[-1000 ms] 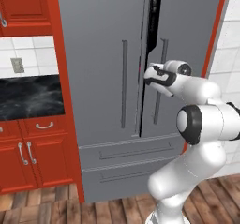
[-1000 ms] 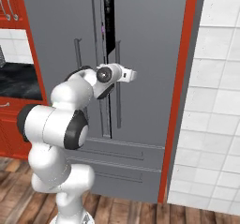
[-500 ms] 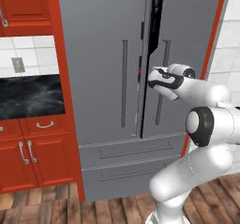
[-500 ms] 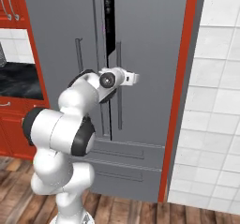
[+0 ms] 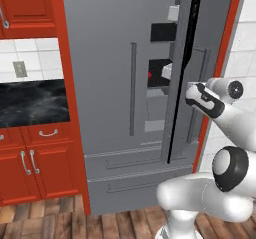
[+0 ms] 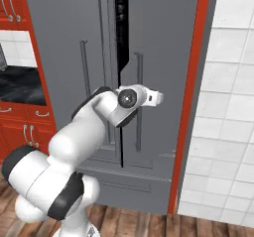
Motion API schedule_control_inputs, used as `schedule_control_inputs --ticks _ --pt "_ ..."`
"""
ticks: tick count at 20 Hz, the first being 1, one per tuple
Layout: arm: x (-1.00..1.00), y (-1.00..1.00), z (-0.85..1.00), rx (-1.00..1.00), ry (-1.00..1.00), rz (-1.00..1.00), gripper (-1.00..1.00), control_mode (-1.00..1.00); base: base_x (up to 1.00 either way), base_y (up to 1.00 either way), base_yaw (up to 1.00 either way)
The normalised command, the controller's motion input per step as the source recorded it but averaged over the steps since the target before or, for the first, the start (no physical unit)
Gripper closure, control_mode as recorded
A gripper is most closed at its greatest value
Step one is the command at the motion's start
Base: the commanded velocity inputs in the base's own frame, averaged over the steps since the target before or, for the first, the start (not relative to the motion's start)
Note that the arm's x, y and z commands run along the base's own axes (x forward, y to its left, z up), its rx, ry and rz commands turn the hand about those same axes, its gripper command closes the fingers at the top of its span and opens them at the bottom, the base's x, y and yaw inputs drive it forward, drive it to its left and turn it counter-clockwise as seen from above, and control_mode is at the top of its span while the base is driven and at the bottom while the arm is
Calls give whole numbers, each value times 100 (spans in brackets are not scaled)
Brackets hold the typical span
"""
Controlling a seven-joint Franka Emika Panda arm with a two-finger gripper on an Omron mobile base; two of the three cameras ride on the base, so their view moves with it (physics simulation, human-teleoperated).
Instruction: Take the donuts from the fridge and place them on the empty tray on the dining counter.
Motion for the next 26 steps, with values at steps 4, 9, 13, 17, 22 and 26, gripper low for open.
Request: schedule_control_inputs --ticks 4,9,13,17,22,26 --pt "-89 -99 -19 0 7 -9 100 -100 0 0 0" --pt "-50 -56 -14 0 -2 -4 -100 -100 0 0 0" --pt "-34 -24 -10 0 -14 -7 -100 -100 0 0 0" --pt "-87 -73 1 2 -14 -7 -100 -100 0 0 0" --pt "-100 2 28 -2 -8 21 -100 -100 0 0 0" --pt "-100 42 54 -13 1 17 -100 -100 0 0 0"
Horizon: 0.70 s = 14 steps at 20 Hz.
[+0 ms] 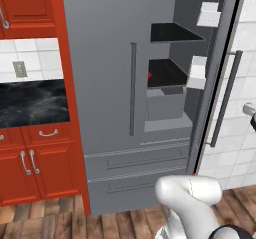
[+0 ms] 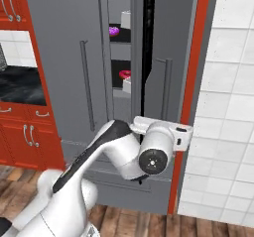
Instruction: Take the donuts from the fridge and place them on the empty tray on the dining counter.
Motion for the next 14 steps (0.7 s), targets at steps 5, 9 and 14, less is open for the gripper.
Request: schedule_control_inputs --ticks 5,9,14 --pt "-100 95 46 -19 2 5 -100 -100 0 0 0" --pt "-68 100 7 -25 1 -6 -100 -100 0 0 0" --pt "-4 100 1 -34 8 -13 -100 -100 0 0 0"
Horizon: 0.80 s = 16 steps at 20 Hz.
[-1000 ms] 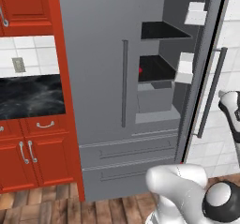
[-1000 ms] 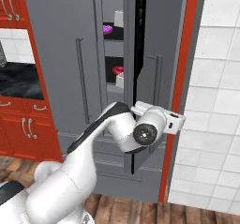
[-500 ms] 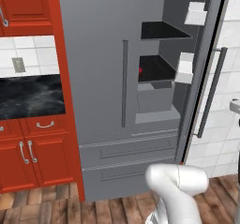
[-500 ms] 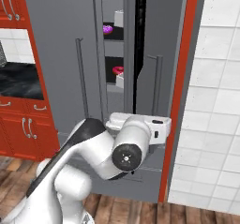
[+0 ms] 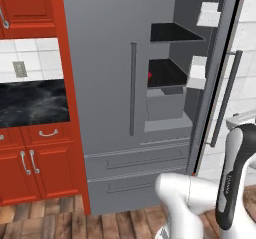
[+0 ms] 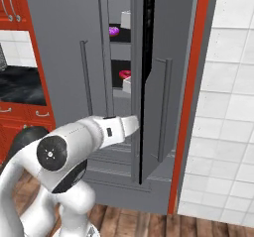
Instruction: Take the donuts from the fridge and place them on the empty tray on the dining counter.
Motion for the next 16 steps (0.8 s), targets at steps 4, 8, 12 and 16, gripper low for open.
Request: schedule_control_inputs --ticks 4,8,12,16 --pt "39 100 0 -39 18 -11 -100 -100 0 0 0" --pt "76 100 0 -42 31 -8 -100 -100 0 0 0" --pt "76 99 -2 -39 35 -5 -100 -100 0 0 0" --pt "64 30 -6 -30 18 -21 -100 -100 0 0 0"
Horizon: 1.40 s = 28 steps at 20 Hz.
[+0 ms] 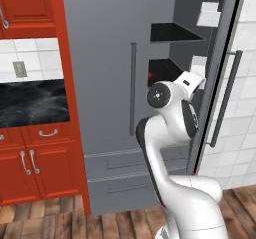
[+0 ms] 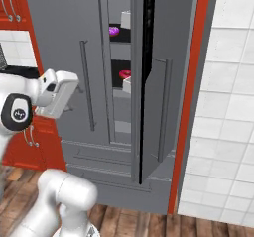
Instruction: Take the donuts from the fridge and place them on the empty tray on the dining counter.
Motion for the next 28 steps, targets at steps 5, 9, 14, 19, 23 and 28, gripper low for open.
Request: schedule_control_inputs --ticks 5,9,14,19,23,28 --pt "73 0 -5 -21 9 -27 -100 -100 0 0 0" --pt "96 -12 0 -15 21 -17 -100 -100 0 0 0" --pt "100 -27 -3 -6 19 -2 -100 -100 0 0 0" --pt "99 -37 -40 -3 13 0 -100 -100 0 0 0" --pt "96 -41 -50 -5 9 0 -100 -100 0 0 0" --pt "65 -81 -15 -2 11 0 -100 -100 0 0 0"
